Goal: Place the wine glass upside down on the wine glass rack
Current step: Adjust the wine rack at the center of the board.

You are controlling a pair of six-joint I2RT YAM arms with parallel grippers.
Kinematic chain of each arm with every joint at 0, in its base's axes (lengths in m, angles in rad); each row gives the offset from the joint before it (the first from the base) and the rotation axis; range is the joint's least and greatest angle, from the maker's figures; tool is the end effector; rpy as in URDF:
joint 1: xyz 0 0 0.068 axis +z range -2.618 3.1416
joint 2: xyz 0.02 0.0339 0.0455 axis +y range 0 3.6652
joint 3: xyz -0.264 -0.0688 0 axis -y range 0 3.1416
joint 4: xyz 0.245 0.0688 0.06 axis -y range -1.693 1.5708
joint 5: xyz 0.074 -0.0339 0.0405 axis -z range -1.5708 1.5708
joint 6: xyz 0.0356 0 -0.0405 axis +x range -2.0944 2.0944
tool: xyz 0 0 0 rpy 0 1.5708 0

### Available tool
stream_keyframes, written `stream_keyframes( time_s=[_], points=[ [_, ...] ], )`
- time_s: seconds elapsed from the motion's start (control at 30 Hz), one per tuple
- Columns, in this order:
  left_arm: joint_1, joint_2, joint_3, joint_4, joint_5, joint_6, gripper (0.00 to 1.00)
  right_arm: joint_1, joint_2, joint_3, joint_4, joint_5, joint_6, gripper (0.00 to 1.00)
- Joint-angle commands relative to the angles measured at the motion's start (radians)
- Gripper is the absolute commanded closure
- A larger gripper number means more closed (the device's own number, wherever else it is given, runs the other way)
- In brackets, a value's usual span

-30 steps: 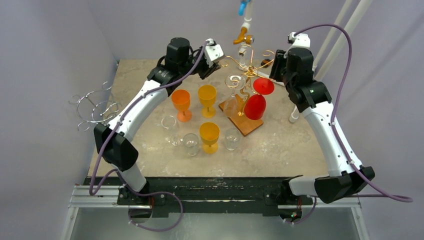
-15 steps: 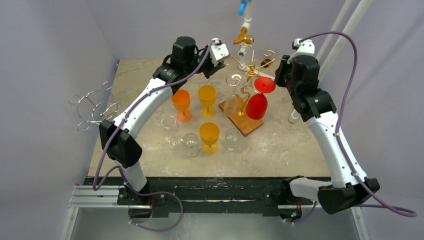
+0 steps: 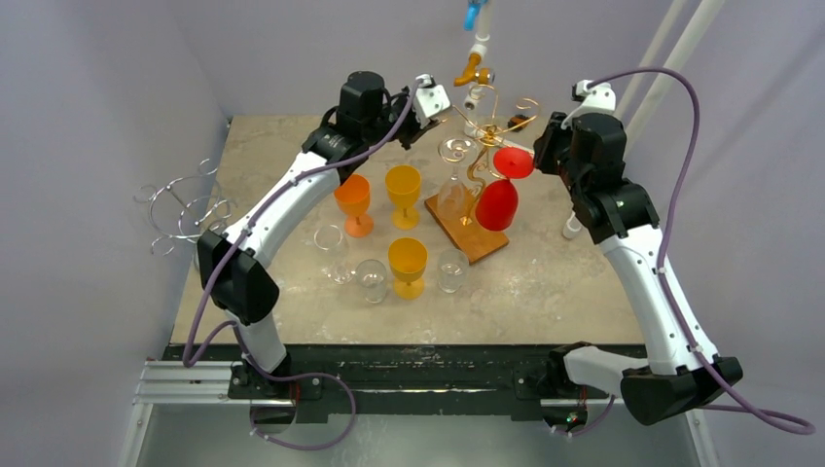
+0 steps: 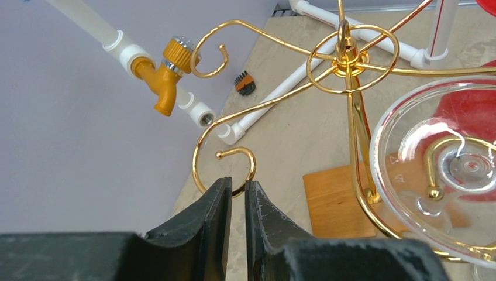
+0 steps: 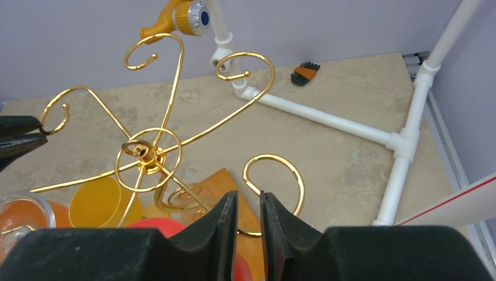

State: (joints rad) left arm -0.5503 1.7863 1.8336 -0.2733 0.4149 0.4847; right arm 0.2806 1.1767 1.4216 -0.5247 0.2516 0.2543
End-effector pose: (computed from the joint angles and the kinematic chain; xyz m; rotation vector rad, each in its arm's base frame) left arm 0.3524 -0.2330 0.4190 1.1346 1.3930 -0.4190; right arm 0.2389 0.0596 0.4449 0.1507 1.8377 0.1414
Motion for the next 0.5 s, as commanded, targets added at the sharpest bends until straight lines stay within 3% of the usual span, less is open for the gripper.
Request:
stream_keyframes(
  time_s=[0.0,0.47],
  points=[
    [0.006,-0.064,-0.064,0.041,-0.066,0.027,0.83,0.000,-0.003,0.099,0.002,0.021,-0.001,0.71],
    [0.006,-0.102,-0.095,0.015,-0.095,0.040,0.83,-0.003,0.096,0.121,0.034,0.060,-0.035,0.57]
  ],
)
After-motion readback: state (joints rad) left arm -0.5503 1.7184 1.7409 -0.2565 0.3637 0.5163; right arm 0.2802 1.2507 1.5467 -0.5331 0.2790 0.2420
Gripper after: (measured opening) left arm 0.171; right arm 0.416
